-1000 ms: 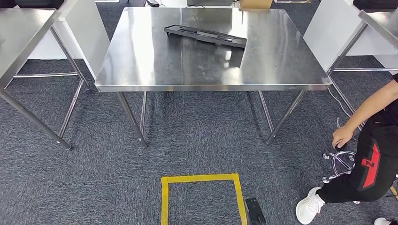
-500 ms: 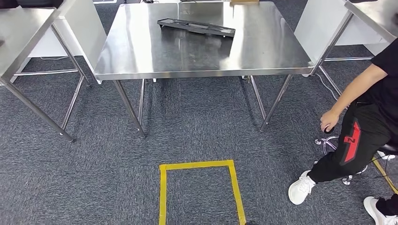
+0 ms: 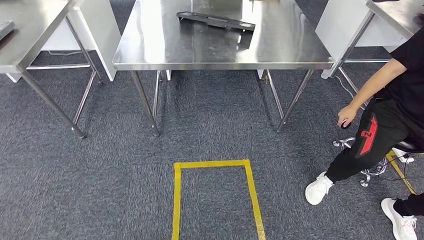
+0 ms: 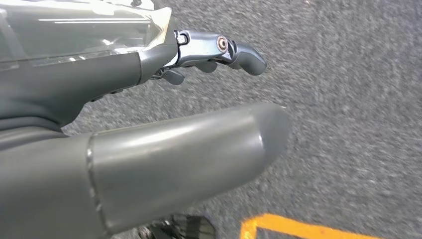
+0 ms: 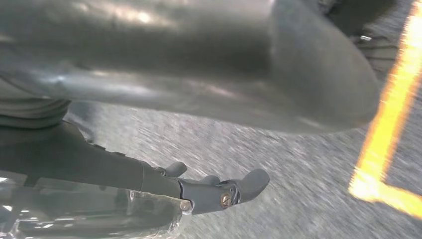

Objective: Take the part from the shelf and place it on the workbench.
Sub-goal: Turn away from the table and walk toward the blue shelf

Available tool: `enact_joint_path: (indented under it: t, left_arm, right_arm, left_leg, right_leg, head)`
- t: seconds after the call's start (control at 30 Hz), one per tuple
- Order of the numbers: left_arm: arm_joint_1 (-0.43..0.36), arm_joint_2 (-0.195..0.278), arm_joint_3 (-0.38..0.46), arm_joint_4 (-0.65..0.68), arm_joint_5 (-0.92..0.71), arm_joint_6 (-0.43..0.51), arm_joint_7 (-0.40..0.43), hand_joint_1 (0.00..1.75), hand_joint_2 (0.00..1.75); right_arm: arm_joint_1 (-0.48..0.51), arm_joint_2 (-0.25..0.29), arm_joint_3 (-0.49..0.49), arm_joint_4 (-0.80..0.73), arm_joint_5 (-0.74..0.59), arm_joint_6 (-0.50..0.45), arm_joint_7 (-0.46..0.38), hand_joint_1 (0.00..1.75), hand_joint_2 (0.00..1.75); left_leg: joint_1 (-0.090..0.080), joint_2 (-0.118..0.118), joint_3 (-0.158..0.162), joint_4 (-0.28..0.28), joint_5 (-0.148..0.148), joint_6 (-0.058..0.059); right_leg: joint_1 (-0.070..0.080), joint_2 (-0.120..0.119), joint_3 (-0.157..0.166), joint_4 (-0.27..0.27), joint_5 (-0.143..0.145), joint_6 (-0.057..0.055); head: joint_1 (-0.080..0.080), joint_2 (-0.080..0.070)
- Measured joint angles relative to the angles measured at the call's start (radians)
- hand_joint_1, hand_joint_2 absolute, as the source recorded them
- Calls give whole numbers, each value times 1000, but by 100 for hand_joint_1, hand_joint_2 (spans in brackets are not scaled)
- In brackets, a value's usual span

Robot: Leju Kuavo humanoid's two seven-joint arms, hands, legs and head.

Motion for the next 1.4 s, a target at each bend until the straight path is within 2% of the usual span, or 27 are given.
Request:
enact_joint_path:
  t: [0.07, 0.1, 0.13, 0.17, 0.23, 0.27, 0.33, 0.37, 0.43, 0.47, 0.5, 0.57, 0.6, 0.63, 0.7, 0.77, 0.83, 0.87, 0.97, 1.03, 1.07, 1.13, 1.17, 1.2, 1.27, 1.33, 1.4]
  left_arm:
    - [0, 1, 0, 0, 0, 0, 0, 0, 0]
    - [0, 1, 0, 0, 0, 0, 0, 0, 0]
    - [0, 1, 0, 0, -3, 0, 1, 0, 0]
    - [0, 1, 0, 0, -5, -1, 3, 0, 0]
    - [0, -1, -1, 0, -9, -3, 7, 0, 0]
    - [0, -1, -2, 0, -11, -3, 9, 0, 0]
    - [-1, -1, -4, 0, -15, -5, 13, 0, 0]
    - [-1, -1, -5, 0, -17, -6, 14, 0, 0]
    - [0, 0, -6, 0, -20, -8, 16, 0, 0]
    - [2, 1, -7, 0, -20, -9, 16, 0, 0]
    - [3, 1, -7, 0, -20, -9, 17, 0, 0]
    - [5, 1, -8, 0, -18, -5, 14, 0, 0]
    - [6, 0, -8, 0, -15, -1, 12, 0, 0]
    - [6, 0, -8, 0, -12, 4, 9, 0, 0]
    - [7, 0, -8, 0, -9, 8, 5, 0, 0]
    - [6, 0, -8, 0, -8, 9, 1, 0, 0]
    - [4, 0, -8, 0, -8, 9, -2, 0, 0]
    - [3, 0, -8, 0, -9, 9, -3, 0, 0]
    - [5, -4, -9, 0, -10, 10, -5, 0, 0]
    - [7, -7, -9, 0, -10, 11, -5, 0, 0]
    - [7, -8, -9, 0, -10, 13, -5, 0, 0]
    - [7, -8, -9, 0, -10, 15, -4, 0, 0]
    - [8, -8, -9, 0, -10, 16, -4, 0, 0]
    - [8, -9, -9, 0, -10, 17, -4, 0, 0]
    - [9, -11, -9, 0, -11, 18, -4, 0, 0]
    - [8, -11, -9, 0, -12, 19, -4, 0, 0]
    - [8, -9, -9, 0, -16, 22, -4, 0, 0]
  right_arm:
    - [1, 1, 0, 1, 0, 0, 1, 0, 0]
    - [2, 1, 0, 1, 1, 0, 1, 0, 0]
    - [2, 0, 1, 1, 3, 0, 1, 0, 0]
    - [2, 0, 1, 1, 4, 0, 1, 0, 0]
    - [2, 0, 2, 1, 6, -1, -1, 0, 0]
    - [1, 1, 3, 1, 7, -1, -2, 0, 0]
    - [0, 1, 6, 1, 10, -1, -5, 0, 0]
    - [0, 2, 8, 1, 12, -1, -6, 0, 0]
    - [1, 3, 12, 2, 15, -1, -2, 0, 0]
    - [2, 3, 14, 2, 15, -1, 2, 0, 0]
    - [3, 3, 15, 3, 17, -1, 7, 0, 0]
    - [5, 4, 17, 3, 24, 0, 14, 0, 0]
    - [6, 4, 19, 3, 28, 0, 16, 0, 0]
    - [6, 4, 21, 3, 32, 1, 19, 0, 0]
    - [7, 3, 24, 3, 35, 2, 23, 0, 0]
    - [8, 3, 25, 3, 37, 4, 25, 0, 0]
    - [7, 3, 26, 3, 39, 5, 26, 0, 0]
    - [6, 3, 26, 3, 40, 5, 26, 0, 0]
    - [5, 2, 27, 3, 43, 4, 28, 0, 0]
    - [7, 1, 28, 3, 46, 4, 31, 0, 0]
    - [8, 1, 28, 3, 47, 3, 33, 0, 0]
    - [8, 0, 29, 3, 50, 3, 35, 0, 0]
    - [9, 0, 30, 4, 50, 3, 36, 0, 0]
    - [9, -1, 30, 4, 50, 3, 37, 0, 0]
    - [8, -1, 30, 4, 50, 2, 38, 0, 0]
    - [5, 0, 30, 3, 50, 1, 38, 0, 0]
    - [5, 1, 30, 4, 48, 0, 38, 0, 0]
  left_leg:
    - [-1, 2, -32, 0, 26, 9]
    - [-2, 3, -50, 1, 40, 8]
    - [-2, 4, -66, 2, 54, 7]
    - [-2, 5, -83, 2, 68, 5]
    - [-2, 6, -110, 3, 95, -2]
    - [-3, 6, -122, 4, 107, -7]
    - [-5, 7, -134, 3, 133, -20]
    - [-6, 8, -136, 0, 145, -26]
    - [-4, 8, -139, -9, 161, -38]
    - [-2, 6, -144, -1, 145, -43]
    - [0, 5, -153, 24, 107, -46]
    - [1, 2, -177, 128, -3, -50]
    - [2, 0, -187, 193, -38, -51]
    - [2, -1, -191, 247, -45, -54]
    - [2, -2, -163, 276, 3, -55]
    - [3, -3, -68, 171, 38, -50]
    - [1, -3, 22, 41, 13, -42]
    - [-1, -3, 41, 4, -4, -37]
    - [0, 0, 37, -26, -5, -13]
    - [3, 3, 26, -32, 10, 0]
    - [2, 4, 19, -32, 17, 3]
    - [1, 5, 3, -31, 29, 3]
    - [1, 5, -3, -31, 34, 0]
    - [2, 5, -7, -30, 38, -3]
    - [3, 5, -11, -30, 44, -11]
    - [-1, 5, -13, -27, 46, -21]
    - [-4, 4, -16, -25, 44, -18]
  right_leg:
    - [-2, 3, -30, 112, -96, -12]
    - [-2, 4, -37, 169, -125, -11]
    - [-2, 5, -31, 209, -133, -4]
    - [-2, 6, -13, 223, -121, 7]
    - [-3, 6, 73, 146, -76, 25]
    - [-1, 7, 135, 67, -69, 25]
    - [6, 10, 229, -80, -86, 11]
    - [11, 11, 246, -116, -96, 1]
    - [7, 9, 234, -124, -87, -18]
    - [3, 7, 225, -124, -76, -29]
    - [-2, 5, 214, -125, -64, -41]
    - [-1, 2, 186, -126, -40, -60]
    - [2, 1, 172, -125, -29, -65]
    - [5, 0, 157, -124, -18, -67]
    - [8, -1, 132, -119, 1, -63]
    - [9, -1, 112, -107, 13, -55]
    - [13, -1, 94, -90, 19, -46]
    - [16, -2, 86, -84, 23, -40]
    - [19, -3, 63, -67, 27, -22]
    - [16, 2, 26, 8, -16, -24]
    - [13, 5, -3, 74, -51, -26]
    - [7, 6, -47, 190, -101, -23]
    - [4, 6, -45, 206, -106, -15]
    - [2, 6, -20, 177, -94, -6]
    - [-6, 6, 74, 26, -52, 11]
    - [-6, 9, 134, -88, -25, 8]
    - [-5, 11, 140, -105, -20, -4]
  head:
    - [2, 0]
    - [2, 0]
    - [2, 0]
    - [2, 0]
    - [2, 0]
    - [2, 0]
    - [1, 0]
    - [1, 0]
    - [-1, 0]
    - [-2, 0]
    - [-3, 0]
    - [-6, 0]
    - [-6, 0]
    - [-6, 0]
    - [-6, 0]
    - [-7, 0]
    - [-6, 0]
    - [-6, 0]
    - [-5, 0]
    - [-3, 0]
    - [-2, 0]
    - [-1, 0]
    - [-1, 0]
    - [-1, 0]
    - [-1, 0]
    - [-2, 0]
    - [-3, 0]
